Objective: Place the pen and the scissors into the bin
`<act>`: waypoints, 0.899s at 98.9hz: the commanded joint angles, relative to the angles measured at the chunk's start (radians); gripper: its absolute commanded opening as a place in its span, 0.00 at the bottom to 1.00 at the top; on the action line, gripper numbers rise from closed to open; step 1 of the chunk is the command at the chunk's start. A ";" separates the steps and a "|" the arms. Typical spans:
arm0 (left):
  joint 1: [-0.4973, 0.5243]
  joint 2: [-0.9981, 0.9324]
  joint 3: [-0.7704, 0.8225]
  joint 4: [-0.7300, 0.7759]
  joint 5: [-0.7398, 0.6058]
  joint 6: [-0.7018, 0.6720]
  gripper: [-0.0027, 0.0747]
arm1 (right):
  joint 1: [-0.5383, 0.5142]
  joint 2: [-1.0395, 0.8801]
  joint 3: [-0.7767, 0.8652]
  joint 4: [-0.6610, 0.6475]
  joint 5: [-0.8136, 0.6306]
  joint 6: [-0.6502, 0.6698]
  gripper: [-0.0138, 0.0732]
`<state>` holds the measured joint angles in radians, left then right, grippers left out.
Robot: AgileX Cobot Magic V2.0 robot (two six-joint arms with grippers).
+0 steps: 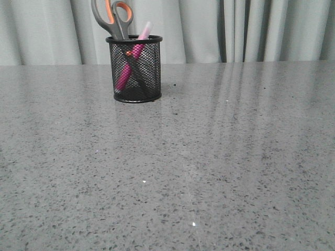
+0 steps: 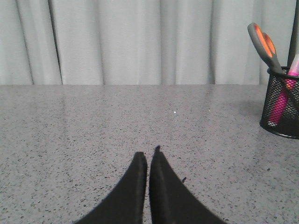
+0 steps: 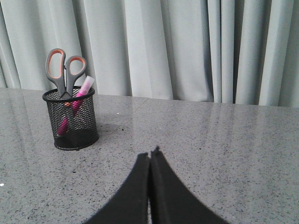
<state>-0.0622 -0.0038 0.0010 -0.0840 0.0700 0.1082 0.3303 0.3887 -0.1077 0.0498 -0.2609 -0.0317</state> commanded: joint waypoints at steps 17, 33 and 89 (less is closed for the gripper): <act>0.003 -0.033 0.045 0.002 -0.070 -0.010 0.01 | -0.005 0.007 -0.028 0.000 -0.079 -0.008 0.08; 0.003 -0.033 0.045 0.002 -0.070 -0.010 0.01 | -0.005 0.007 -0.028 0.000 -0.082 -0.008 0.08; 0.003 -0.033 0.045 0.002 -0.070 -0.010 0.01 | -0.134 -0.210 0.063 -0.050 0.106 -0.015 0.08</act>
<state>-0.0622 -0.0038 0.0010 -0.0835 0.0700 0.1052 0.2428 0.2525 -0.0543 0.0174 -0.1155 -0.0524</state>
